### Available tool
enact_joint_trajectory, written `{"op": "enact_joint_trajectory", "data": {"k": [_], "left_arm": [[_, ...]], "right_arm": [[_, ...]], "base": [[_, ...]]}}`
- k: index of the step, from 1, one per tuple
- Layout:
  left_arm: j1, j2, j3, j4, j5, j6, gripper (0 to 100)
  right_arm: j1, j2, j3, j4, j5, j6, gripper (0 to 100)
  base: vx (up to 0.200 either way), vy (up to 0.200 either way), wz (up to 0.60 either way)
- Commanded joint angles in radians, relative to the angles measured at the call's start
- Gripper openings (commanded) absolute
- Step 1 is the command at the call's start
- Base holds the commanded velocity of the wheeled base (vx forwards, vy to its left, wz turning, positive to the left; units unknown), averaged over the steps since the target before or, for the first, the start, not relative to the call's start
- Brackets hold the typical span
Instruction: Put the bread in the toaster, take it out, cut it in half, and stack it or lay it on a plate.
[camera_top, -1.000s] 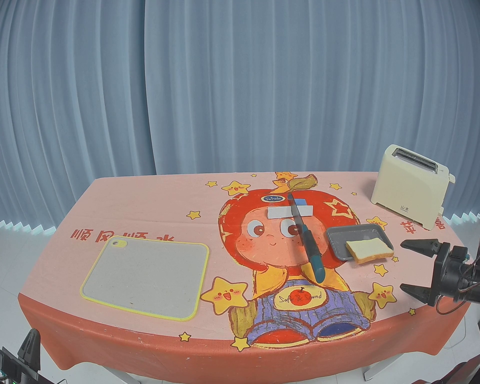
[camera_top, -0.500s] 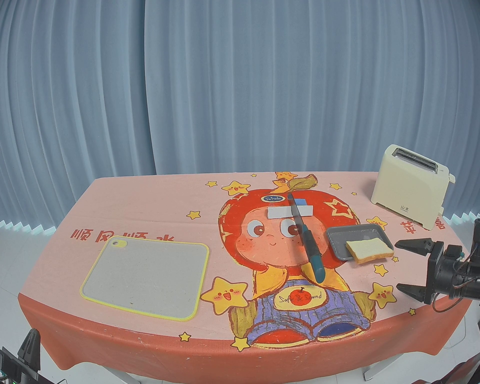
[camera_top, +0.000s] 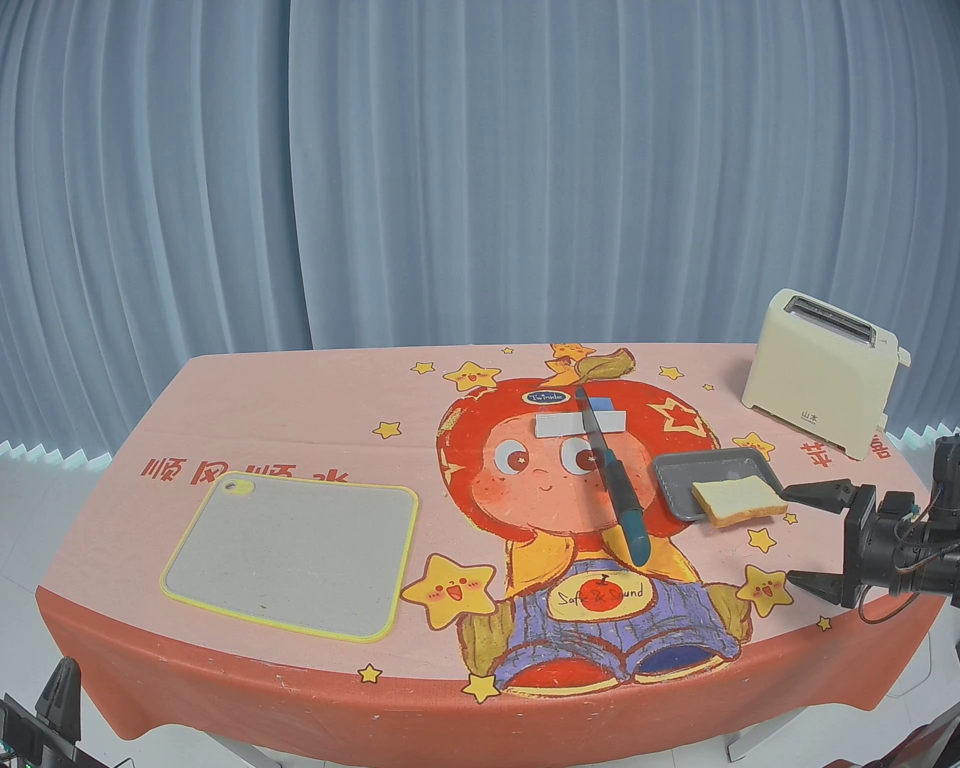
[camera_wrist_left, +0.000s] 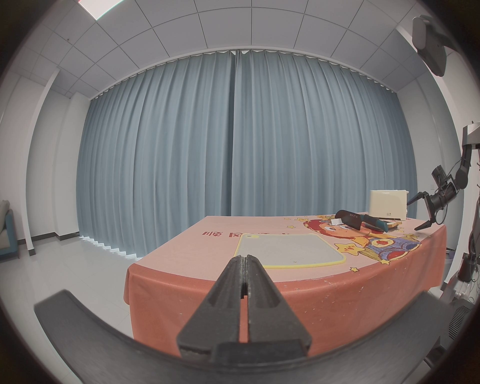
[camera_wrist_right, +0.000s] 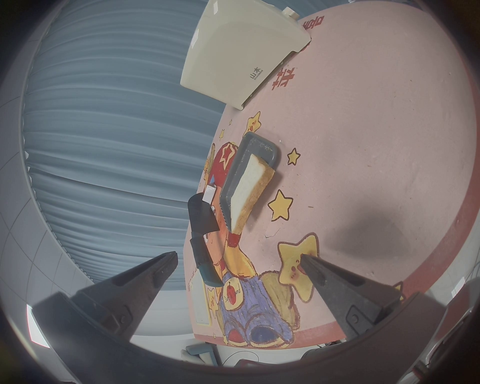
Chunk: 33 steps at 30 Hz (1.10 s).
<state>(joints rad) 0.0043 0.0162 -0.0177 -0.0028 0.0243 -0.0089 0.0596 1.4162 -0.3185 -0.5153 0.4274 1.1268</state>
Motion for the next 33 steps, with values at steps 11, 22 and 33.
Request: {"op": "enact_joint_trajectory", "data": {"k": [11,22,33], "left_arm": [[0.0,-0.016,0.018,0.0,0.0,0.0,0],[0.0,-0.016,0.018,0.0,0.0,0.0,0],[0.0,-0.016,0.018,0.0,0.0,0.0,0]], "right_arm": [[0.0,0.098,-0.053,-0.002,0.002,0.007,100],[0.0,0.135,-0.12,-0.002,0.001,0.014,100],[0.002,0.234,-0.192,-0.002,0.002,0.014,100]], "base": [[0.0,0.0,0.0],[0.0,0.0,0.0],[0.0,0.0,0.0]]}}
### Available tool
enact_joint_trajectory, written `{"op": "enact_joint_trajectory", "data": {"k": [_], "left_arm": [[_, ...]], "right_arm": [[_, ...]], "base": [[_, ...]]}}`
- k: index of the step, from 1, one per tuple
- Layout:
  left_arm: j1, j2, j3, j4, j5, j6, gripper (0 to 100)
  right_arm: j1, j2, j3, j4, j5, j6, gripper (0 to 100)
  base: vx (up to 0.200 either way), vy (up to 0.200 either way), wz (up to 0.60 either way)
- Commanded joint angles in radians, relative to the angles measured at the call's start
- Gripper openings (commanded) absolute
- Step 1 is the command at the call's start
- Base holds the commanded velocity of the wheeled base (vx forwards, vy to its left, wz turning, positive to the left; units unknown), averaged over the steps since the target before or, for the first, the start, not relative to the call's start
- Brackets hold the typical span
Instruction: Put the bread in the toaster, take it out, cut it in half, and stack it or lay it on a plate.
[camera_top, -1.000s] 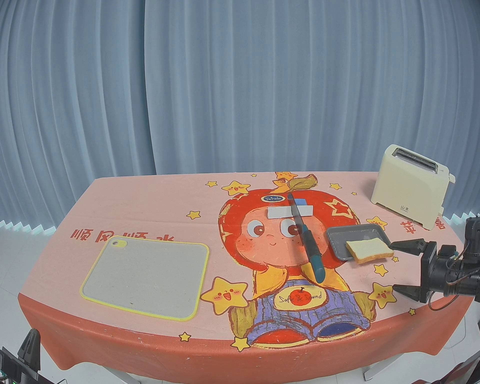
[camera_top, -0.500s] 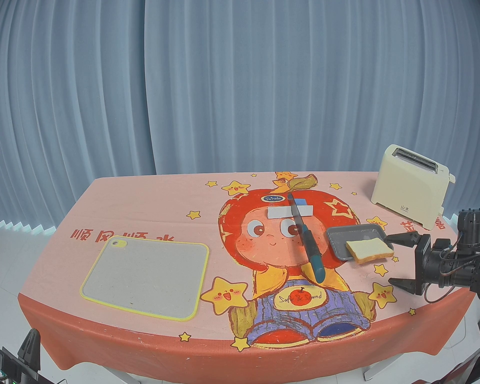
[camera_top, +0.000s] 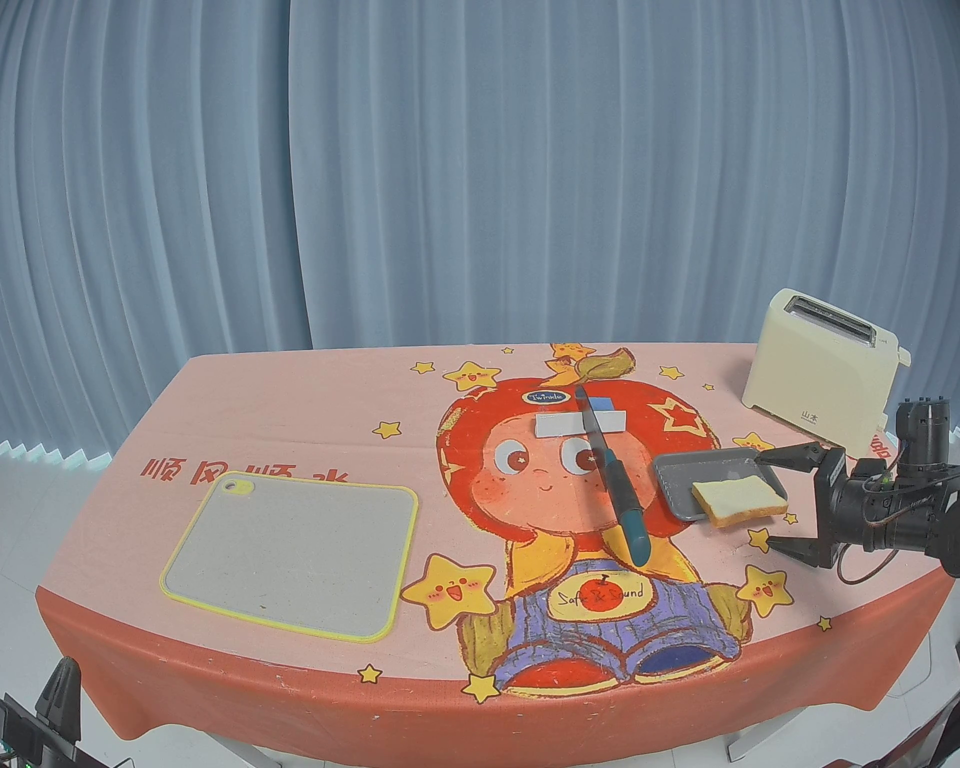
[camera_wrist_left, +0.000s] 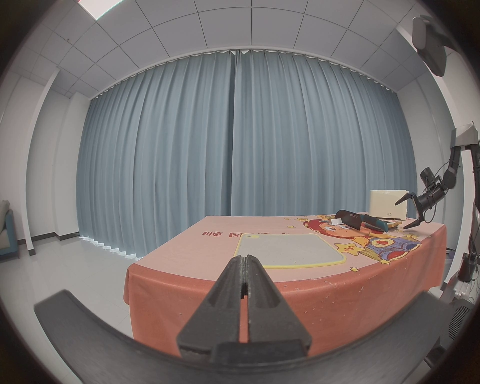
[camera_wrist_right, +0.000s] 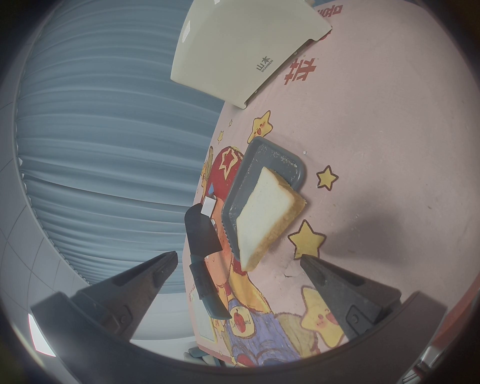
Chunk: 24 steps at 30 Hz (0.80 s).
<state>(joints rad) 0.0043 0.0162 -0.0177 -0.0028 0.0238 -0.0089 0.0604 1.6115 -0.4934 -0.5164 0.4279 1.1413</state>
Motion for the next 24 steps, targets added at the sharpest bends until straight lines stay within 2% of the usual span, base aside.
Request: {"op": "enact_joint_trajectory", "data": {"k": [1,24], "left_arm": [[0.0,-0.016,0.018,0.0,0.001,0.0,0],[0.0,-0.016,0.018,0.0,0.001,0.0,0]], "right_arm": [[0.001,0.044,-0.022,-0.001,0.002,0.002,100],[-0.005,0.122,-0.103,-0.001,-0.001,0.003,100]], "base": [[0.0,0.0,0.0],[0.0,0.0,0.0]]}}
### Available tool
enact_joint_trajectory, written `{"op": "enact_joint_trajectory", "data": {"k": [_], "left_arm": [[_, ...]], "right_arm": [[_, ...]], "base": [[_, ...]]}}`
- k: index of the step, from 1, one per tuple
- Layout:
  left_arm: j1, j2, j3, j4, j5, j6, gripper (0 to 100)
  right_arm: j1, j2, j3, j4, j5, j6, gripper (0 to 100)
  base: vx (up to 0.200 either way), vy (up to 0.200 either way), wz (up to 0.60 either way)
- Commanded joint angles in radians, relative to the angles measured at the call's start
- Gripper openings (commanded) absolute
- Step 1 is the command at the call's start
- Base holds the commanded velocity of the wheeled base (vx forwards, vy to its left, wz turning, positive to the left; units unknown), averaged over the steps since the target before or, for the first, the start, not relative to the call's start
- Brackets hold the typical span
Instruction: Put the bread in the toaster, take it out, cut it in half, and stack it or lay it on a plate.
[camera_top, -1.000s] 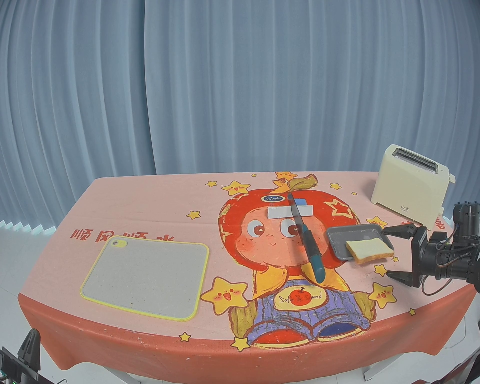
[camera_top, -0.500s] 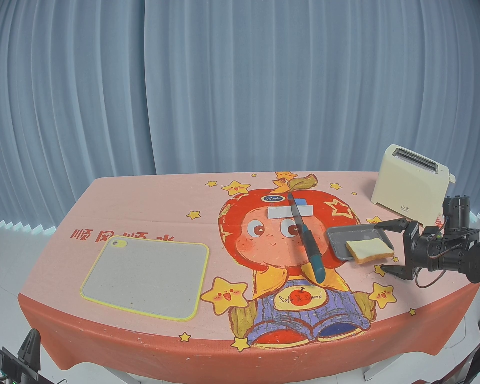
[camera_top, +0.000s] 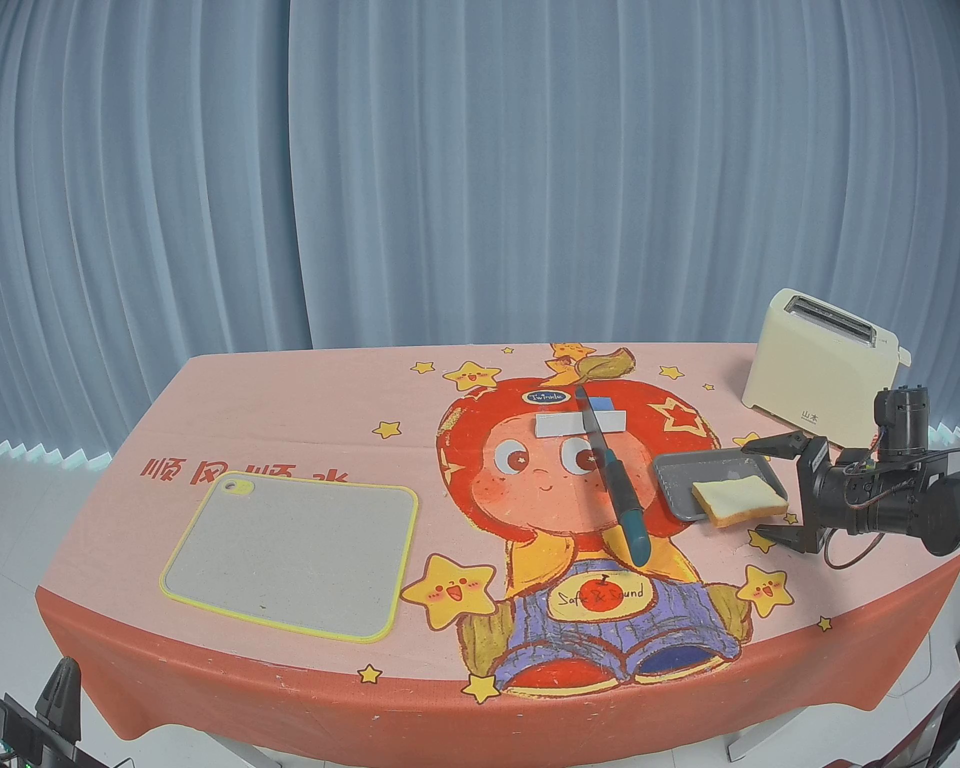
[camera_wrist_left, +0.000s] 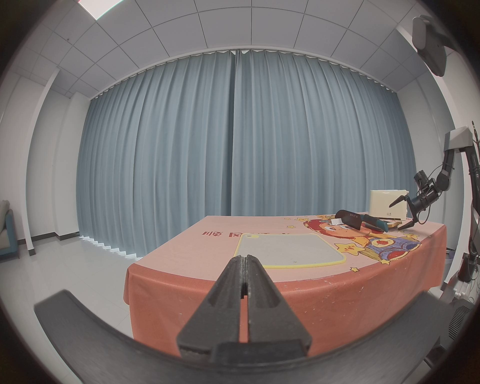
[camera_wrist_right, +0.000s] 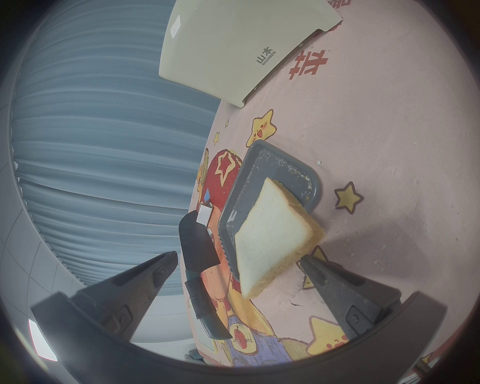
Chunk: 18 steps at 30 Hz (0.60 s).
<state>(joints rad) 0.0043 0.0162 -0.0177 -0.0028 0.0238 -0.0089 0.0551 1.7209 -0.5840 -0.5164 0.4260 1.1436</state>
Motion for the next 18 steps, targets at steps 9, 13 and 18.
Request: {"op": "enact_joint_trajectory", "data": {"k": [9,13,18], "left_arm": [[0.0,-0.016,0.018,0.0,0.001,0.0,0],[0.0,-0.016,0.018,0.0,0.001,0.0,0],[0.0,-0.016,0.018,0.0,0.001,0.0,0]], "right_arm": [[-0.006,0.019,-0.031,-0.001,0.002,0.015,100],[-0.006,0.037,-0.042,-0.001,0.002,0.028,0],[-0.008,0.043,-0.036,0.001,0.002,0.031,0]], "base": [[0.0,0.0,0.0],[0.0,0.0,0.0],[0.0,0.0,0.0]]}}
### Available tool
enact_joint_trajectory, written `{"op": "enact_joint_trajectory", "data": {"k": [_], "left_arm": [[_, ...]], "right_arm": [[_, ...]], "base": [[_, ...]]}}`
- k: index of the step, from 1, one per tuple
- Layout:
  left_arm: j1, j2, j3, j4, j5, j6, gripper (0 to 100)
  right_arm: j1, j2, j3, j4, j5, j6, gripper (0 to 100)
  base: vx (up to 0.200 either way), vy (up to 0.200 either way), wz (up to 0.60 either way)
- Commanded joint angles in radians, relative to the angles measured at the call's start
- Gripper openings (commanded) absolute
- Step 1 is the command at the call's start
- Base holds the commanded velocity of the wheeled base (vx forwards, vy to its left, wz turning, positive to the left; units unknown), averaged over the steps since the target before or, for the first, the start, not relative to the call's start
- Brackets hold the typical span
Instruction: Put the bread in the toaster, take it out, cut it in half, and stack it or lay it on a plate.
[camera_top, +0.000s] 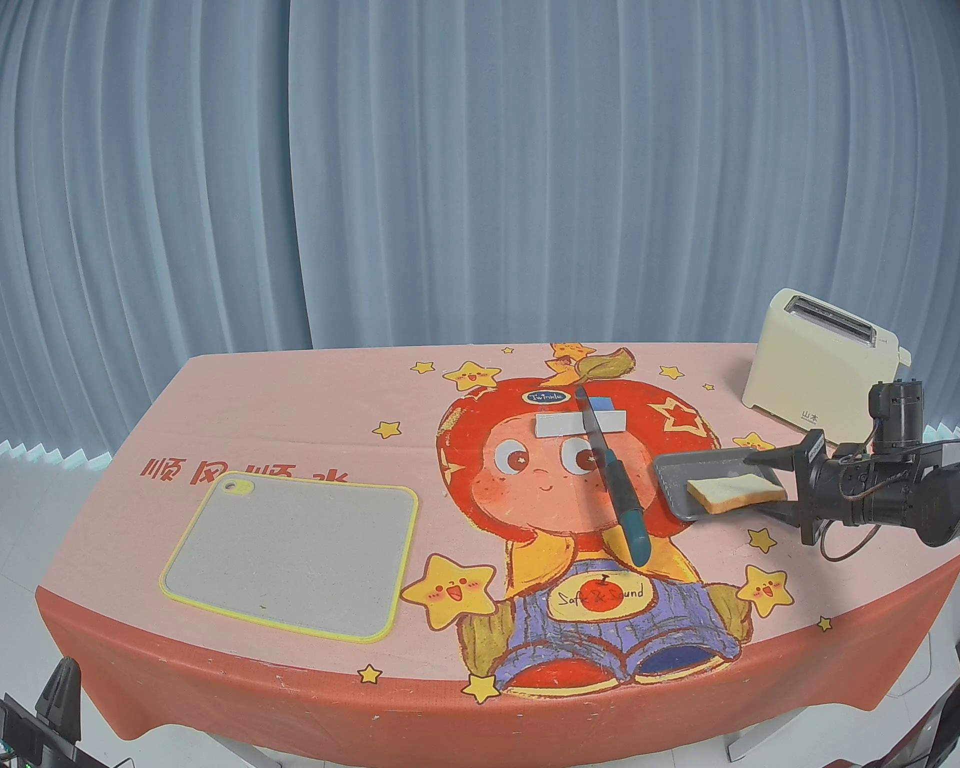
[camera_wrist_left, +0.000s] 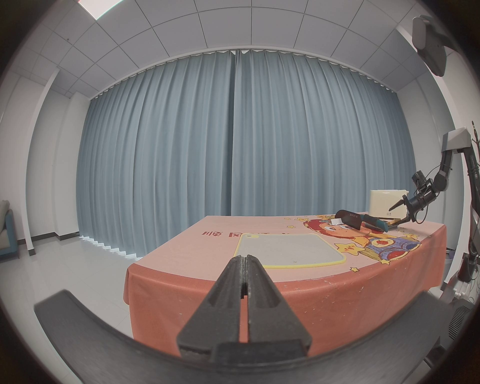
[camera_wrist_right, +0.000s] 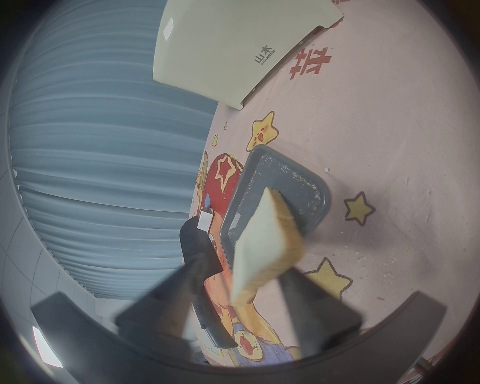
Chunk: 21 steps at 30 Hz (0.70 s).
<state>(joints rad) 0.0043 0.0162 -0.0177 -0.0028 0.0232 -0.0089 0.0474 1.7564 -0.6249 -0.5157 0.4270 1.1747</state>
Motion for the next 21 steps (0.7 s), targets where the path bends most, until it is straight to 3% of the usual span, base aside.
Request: {"op": "enact_joint_trajectory", "data": {"k": [1,21], "left_arm": [[0.0,-0.016,0.018,0.0,0.001,0.0,0],[0.0,-0.016,0.018,0.0,0.001,0.0,0]], "right_arm": [[0.0,0.009,0.007,0.0,0.001,0.0,0],[-0.015,-0.034,0.004,-0.001,-0.004,-0.006,0]], "base": [[0.0,0.0,0.0],[0.0,0.0,0.0]]}}
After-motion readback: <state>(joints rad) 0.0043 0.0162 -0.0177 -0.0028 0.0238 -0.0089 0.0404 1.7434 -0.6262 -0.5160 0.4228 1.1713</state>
